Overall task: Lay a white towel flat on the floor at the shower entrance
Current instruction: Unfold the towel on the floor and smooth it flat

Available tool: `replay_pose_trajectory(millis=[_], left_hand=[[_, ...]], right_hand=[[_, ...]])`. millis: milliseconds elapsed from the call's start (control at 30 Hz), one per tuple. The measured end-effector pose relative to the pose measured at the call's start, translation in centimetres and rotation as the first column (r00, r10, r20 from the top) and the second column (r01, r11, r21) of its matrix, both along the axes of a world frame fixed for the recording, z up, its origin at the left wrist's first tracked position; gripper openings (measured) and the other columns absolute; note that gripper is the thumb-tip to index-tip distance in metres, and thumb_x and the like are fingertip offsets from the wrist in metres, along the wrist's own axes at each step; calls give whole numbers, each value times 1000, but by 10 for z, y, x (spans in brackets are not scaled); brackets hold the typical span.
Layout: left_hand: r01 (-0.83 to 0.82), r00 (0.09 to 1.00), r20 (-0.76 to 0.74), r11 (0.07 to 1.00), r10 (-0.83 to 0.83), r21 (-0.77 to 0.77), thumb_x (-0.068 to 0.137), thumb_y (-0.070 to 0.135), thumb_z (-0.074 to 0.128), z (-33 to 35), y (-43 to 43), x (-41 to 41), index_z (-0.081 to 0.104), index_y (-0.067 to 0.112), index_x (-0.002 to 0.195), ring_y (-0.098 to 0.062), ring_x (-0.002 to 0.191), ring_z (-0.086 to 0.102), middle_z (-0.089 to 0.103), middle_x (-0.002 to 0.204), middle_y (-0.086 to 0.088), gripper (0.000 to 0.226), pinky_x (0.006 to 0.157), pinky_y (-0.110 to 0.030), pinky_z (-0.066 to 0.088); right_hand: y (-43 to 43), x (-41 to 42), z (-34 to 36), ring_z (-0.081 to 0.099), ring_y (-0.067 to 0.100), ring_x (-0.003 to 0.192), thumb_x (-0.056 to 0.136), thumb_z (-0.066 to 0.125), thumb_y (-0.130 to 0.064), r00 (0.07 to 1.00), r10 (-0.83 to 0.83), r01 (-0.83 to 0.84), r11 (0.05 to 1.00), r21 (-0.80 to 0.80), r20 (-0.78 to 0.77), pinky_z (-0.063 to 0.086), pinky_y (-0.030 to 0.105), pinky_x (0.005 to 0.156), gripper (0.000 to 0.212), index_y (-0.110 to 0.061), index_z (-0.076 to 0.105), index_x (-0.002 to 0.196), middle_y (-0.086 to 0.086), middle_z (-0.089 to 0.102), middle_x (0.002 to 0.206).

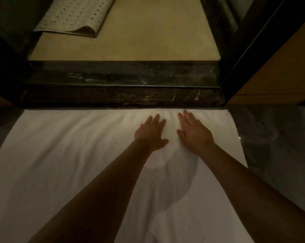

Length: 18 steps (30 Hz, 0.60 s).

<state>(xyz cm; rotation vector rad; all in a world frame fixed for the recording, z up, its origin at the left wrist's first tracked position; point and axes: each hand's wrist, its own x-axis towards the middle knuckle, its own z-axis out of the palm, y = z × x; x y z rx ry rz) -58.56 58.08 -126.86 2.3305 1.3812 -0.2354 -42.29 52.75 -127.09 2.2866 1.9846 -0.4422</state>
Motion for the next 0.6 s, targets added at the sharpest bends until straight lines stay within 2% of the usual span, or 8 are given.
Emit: replay_pose_trajectory(millis=[67,133,167,233,300,433,600], left_hand=[[-6,999,-53,1000,5,-17,83,50,59,13,2,1,25,27,145,-26,140,22,20,155,-4,74,108,-46,30],[-49,997,-54,990,57,134,81,53,59,31,1,3,42,24,135,-25,120,47,45,137,-6,64,89,-40,44],[-83,996,-14,969,89,234,79,55,58,40,-1,5,48,23,129,-23,110,53,53,127,-5,60,81,-37,46],[-109,993,78,919,85,378,78,58,55,53,-11,5,53,22,123,-21,104,57,58,120,-3,58,76,-34,47],[-92,993,110,901,49,423,78,60,52,59,-24,-1,52,22,126,-22,109,56,57,124,-4,61,82,-36,47],[-72,995,90,941,44,331,77,64,51,64,-56,-16,44,24,135,-24,125,46,49,138,-4,71,99,-40,39],[11,995,94,962,-38,271,76,64,49,69,-114,-20,44,23,135,-25,125,46,50,137,-5,72,100,-42,39]], right_hand=[[4,-5,9,4,19,146,97,30,-47,999,-37,36,998,-59,-15,16,40,115,64,-22,5,150,2,1,160],[11,-13,24,16,22,144,95,31,-55,995,-97,94,992,-87,-27,27,43,111,65,-23,15,149,3,11,159],[12,-17,33,24,23,141,93,31,-58,993,-114,111,992,-67,-28,31,43,108,66,-23,21,148,4,20,157],[8,-25,50,32,24,138,92,34,-60,996,-91,91,996,18,-5,35,42,105,67,-23,26,147,5,30,153],[-6,-29,64,28,22,140,92,35,-59,999,-38,37,997,61,20,34,41,106,68,-23,22,148,4,29,154],[-50,-23,86,22,20,142,92,34,-58,999,-4,4,1000,6,40,29,39,109,69,-23,18,149,3,25,155],[-118,-10,104,27,22,140,93,33,-56,999,10,-10,1000,-10,47,32,38,108,67,-18,24,148,7,31,152]])
